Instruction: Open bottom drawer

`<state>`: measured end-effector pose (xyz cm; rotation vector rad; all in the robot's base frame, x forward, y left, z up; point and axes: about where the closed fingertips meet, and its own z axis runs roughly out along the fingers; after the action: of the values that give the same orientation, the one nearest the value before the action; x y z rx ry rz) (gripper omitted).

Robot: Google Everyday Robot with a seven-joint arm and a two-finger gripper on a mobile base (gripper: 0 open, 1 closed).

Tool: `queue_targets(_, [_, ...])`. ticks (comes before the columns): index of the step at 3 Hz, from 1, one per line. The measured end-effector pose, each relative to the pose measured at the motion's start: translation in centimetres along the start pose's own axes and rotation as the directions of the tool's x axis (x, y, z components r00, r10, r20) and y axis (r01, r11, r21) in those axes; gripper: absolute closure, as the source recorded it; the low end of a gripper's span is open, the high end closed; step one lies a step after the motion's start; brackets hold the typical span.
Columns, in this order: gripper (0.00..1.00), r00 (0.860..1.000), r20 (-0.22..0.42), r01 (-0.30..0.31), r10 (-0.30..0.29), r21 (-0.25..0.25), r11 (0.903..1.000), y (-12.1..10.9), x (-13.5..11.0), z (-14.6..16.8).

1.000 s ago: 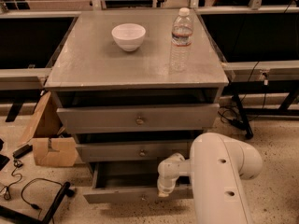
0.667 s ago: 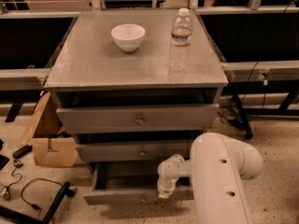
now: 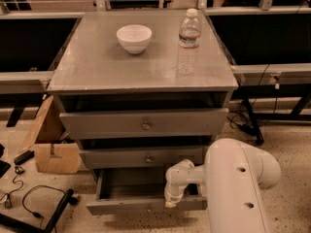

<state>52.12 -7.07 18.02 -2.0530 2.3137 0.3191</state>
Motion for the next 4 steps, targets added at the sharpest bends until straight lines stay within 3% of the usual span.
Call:
queue_targets(2, [1.00,0.999,0.020,-0.030,0.031,-0.031,0.9991,1.0,-0.3,-0.6])
queue_targets(4, [1.00,0.998,0.037,-0.041,0.044,-0.094,0.9947,3.7,0.0,-0.4])
